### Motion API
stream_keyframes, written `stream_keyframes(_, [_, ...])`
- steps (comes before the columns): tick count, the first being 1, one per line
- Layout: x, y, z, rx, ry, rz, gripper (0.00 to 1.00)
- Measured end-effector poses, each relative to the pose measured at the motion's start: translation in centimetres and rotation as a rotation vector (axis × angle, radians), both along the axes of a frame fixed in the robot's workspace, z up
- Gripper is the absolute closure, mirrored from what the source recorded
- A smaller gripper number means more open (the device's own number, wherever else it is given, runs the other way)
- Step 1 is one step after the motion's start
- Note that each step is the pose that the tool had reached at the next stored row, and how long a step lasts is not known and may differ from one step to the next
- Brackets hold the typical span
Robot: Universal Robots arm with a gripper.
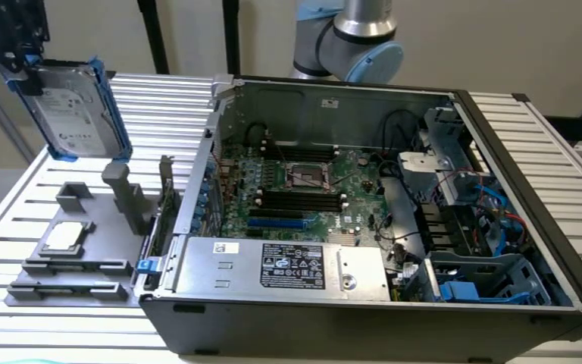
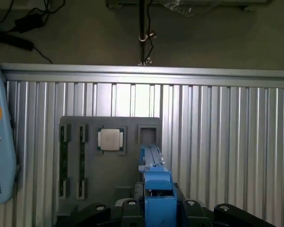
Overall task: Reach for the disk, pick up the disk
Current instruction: 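Pick up the disk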
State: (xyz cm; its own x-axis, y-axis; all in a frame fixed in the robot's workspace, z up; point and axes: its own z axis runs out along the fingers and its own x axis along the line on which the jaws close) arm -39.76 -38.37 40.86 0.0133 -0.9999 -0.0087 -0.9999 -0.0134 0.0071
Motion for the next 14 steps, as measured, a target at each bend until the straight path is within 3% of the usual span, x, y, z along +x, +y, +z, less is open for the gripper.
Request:
stream_keyframes(6, [3.2, -0.11, 2.8, 0.0144, 0.0003, 0.001, 0.67])
stream_keyframes(14, [6.8, -0.49, 6.09, 0.0253, 0.0013, 0.001, 0.67])
